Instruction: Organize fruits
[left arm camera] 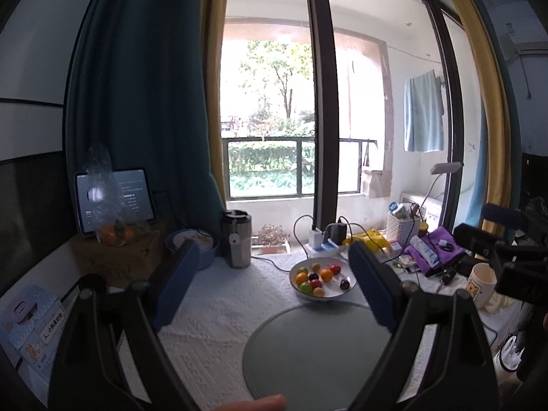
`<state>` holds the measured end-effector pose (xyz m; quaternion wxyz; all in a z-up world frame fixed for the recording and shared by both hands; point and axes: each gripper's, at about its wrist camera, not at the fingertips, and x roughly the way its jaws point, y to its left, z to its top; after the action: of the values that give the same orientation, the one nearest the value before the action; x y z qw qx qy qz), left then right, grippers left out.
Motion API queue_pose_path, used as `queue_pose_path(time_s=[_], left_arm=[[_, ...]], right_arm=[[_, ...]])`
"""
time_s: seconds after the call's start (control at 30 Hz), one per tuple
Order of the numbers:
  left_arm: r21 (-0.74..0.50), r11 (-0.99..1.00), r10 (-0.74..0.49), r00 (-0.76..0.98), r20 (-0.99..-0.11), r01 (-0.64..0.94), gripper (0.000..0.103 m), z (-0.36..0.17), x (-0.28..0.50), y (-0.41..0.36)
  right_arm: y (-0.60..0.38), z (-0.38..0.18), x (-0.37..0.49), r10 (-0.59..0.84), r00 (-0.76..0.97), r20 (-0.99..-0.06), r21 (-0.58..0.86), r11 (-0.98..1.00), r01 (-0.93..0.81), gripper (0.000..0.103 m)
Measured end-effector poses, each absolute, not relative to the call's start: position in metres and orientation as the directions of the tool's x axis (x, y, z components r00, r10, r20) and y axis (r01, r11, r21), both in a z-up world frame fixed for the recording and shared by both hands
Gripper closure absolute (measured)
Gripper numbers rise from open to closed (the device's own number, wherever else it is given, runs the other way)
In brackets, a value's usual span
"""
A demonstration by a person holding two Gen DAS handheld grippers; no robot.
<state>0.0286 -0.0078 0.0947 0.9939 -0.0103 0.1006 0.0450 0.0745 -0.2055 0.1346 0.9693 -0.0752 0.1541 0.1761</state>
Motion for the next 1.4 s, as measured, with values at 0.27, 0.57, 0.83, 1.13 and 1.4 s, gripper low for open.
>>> queue_pose_path(time_s=[0.27,0.57,0.83,1.13,1.4], left_arm=[[-0.011,0.996,0.085,0.977,-0.195,-0.089,0.014,0.097,0.027,-0.010],[-0.007,0.996,0.084,0.976,-0.199,-0.087,0.014,0.098,0.028,-0.014],[-0.008,0.996,0.087,0.977,-0.197,-0.090,0.014,0.100,0.029,-0.014],[-0.012,0.996,0.085,0.976,-0.199,-0.089,0.014,0.100,0.029,-0.013],[-0.014,0.996,0.088,0.976,-0.200,-0.092,0.014,0.099,0.029,-0.012]], right_arm=[[-0.205,0.133,0.075,0.317,0.890,-0.329,-0.087,0.928,-0.363,0.024],[-0.213,0.134,0.078,0.302,0.896,-0.324,-0.075,0.936,-0.343,0.024],[-0.214,0.135,0.078,0.301,0.899,-0.318,-0.069,0.938,-0.339,0.024],[-0.214,0.135,0.079,0.301,0.899,-0.316,-0.071,0.938,-0.339,0.024],[-0.214,0.136,0.080,0.300,0.900,-0.317,-0.071,0.938,-0.338,0.024]])
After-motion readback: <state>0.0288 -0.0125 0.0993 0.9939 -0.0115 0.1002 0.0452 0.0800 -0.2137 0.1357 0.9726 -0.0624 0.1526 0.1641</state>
